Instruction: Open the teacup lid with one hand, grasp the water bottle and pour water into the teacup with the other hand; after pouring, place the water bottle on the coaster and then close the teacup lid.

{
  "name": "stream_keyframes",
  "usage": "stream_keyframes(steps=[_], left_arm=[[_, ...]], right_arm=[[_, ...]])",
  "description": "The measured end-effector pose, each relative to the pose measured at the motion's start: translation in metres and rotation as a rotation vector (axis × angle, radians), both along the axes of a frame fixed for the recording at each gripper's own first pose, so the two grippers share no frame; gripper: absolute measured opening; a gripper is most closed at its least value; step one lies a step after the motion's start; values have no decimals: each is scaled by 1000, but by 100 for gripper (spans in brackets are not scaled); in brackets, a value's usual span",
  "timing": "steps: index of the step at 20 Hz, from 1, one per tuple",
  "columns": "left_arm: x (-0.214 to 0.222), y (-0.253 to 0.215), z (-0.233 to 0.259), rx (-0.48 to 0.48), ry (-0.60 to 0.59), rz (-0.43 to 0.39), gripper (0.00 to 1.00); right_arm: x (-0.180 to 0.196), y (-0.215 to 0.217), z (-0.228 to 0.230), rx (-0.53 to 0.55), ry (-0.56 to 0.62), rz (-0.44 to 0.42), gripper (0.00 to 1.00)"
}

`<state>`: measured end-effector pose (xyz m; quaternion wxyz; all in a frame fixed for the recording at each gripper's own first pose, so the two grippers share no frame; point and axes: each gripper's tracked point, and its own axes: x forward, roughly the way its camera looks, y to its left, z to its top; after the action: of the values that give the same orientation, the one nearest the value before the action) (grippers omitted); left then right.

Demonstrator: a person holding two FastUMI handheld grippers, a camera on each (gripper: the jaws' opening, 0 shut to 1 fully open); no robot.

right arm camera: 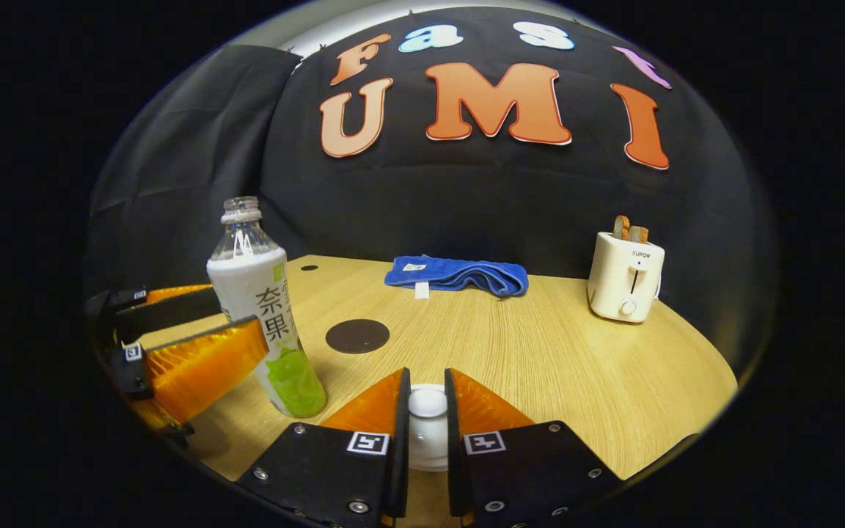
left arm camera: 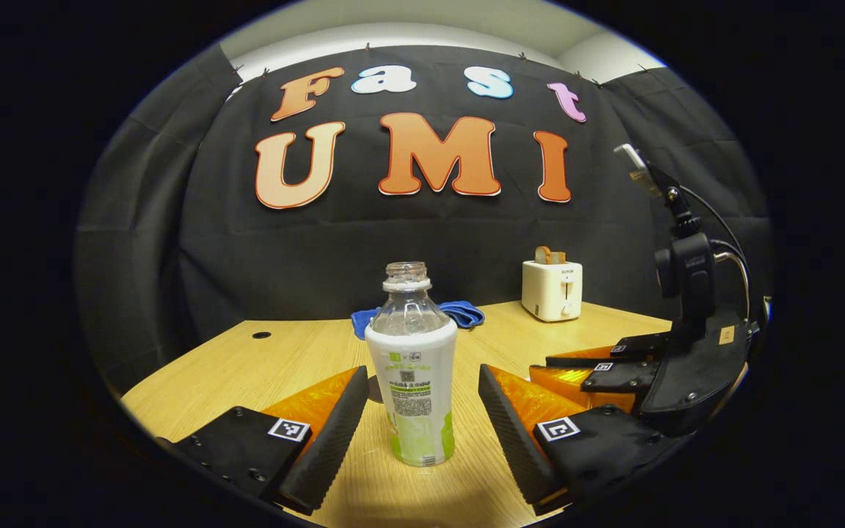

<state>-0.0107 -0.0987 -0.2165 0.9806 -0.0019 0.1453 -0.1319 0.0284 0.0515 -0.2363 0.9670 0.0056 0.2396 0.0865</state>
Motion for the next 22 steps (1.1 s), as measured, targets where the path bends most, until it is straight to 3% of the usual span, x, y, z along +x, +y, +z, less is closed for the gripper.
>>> stream_keyframes(steps=[7, 14, 15, 17, 22], left_arm=[[8, 7, -24, -3, 48, 27, 96], [17, 9, -53, -15, 103, -2, 96], [18, 9, -50, -38, 93, 3, 94], [22, 11, -50, -42, 79, 11, 72], [27, 15, -50, -13, 69, 25, 66]], right_arm=[[-2, -6, 36, 35, -71, 0, 23], [-5, -9, 47, 54, -94, -1, 23], [-5, -9, 47, 54, -96, -1, 23], [-6, -9, 49, 57, -98, 0, 23], [-6, -14, 51, 47, -103, -7, 23]])
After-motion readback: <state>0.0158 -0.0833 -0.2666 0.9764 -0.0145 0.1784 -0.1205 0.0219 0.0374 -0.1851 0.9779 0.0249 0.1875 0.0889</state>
